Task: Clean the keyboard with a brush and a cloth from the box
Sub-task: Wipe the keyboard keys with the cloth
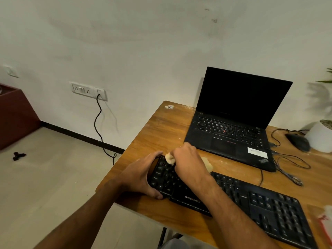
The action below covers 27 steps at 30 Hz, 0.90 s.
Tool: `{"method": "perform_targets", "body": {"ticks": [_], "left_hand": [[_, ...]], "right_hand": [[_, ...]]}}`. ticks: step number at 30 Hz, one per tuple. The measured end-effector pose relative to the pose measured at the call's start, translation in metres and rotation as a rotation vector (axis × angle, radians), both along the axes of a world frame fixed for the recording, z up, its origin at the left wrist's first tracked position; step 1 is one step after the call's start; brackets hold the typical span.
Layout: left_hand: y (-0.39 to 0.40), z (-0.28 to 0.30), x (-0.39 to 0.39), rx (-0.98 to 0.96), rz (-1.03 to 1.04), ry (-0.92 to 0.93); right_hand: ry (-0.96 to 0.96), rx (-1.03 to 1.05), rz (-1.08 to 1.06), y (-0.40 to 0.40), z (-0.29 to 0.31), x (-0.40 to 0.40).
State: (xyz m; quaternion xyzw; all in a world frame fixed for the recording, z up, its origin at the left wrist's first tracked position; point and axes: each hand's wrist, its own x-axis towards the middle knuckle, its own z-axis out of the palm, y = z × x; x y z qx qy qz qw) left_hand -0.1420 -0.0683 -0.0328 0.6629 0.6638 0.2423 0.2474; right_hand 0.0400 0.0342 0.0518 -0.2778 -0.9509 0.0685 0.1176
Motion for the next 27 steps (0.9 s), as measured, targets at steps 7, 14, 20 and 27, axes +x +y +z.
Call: {"method": "perform_targets", "body": {"ticks": [7,14,20,27], "left_hand": [[0.000,-0.001,0.000,0.013,0.000,0.008],[0.000,0.001,0.002,0.014,-0.003,-0.009],[0.000,0.001,0.002,0.014,0.001,-0.005],[-0.001,0.001,0.002,0.023,-0.009,-0.009]], "right_hand": [[0.015,-0.065,0.166,-0.012,-0.017,0.006],[0.103,-0.064,0.069,-0.005,-0.022,0.000],[0.063,-0.089,0.146,-0.008,-0.013,-0.001],[0.096,-0.082,0.123,-0.020,-0.019,-0.002]]}}
